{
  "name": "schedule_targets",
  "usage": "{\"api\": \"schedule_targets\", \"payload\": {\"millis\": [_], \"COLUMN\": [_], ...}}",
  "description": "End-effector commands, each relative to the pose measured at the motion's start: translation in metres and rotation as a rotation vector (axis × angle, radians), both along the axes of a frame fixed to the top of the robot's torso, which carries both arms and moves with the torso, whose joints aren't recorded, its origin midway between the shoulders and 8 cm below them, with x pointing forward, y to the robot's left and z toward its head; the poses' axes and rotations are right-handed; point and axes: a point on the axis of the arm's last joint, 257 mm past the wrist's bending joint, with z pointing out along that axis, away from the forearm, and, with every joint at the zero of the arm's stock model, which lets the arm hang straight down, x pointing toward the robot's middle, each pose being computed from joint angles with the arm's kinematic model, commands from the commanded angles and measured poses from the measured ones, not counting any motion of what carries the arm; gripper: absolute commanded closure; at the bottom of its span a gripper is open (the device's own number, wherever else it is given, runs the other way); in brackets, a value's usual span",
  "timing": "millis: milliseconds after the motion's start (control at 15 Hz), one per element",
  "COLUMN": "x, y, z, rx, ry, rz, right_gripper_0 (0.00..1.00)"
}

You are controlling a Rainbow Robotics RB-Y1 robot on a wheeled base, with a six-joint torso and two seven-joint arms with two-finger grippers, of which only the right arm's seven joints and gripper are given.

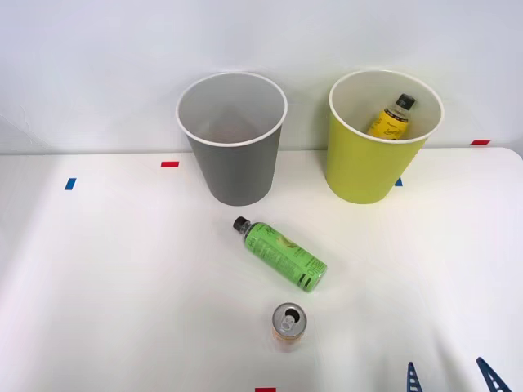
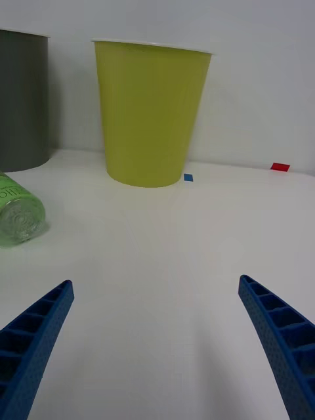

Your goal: Put cans in the gray bin, plastic bottles in the light green bin

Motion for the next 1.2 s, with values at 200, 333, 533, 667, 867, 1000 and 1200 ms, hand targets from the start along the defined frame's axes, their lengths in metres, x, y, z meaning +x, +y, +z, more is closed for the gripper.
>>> {"api": "schedule_targets", "payload": {"millis": [200,333,533,667,867,1000,1200], "x": [0.0001,0.0001,0.0001,0.0001,0.0001,0.0001,0.0001], "y": [0.0001,0.0001,0.0001,0.0001,0.0001,0.0001,0.0001], "z": [0.0000,0.0000,0.0000,0.0000,0.0000,0.0000,0.0000], "rx": [0.000,0.000,0.000,0.000,0.000,0.000,0.000], "ry": [0.000,0.000,0.000,0.000,0.000,0.000,0.000], "rz": [0.000,0.000,0.000,0.000,0.000,0.000,0.000], "right_gripper_0": [0.14,0.14,0.13,0.14,0.14,0.14,0.14]}}
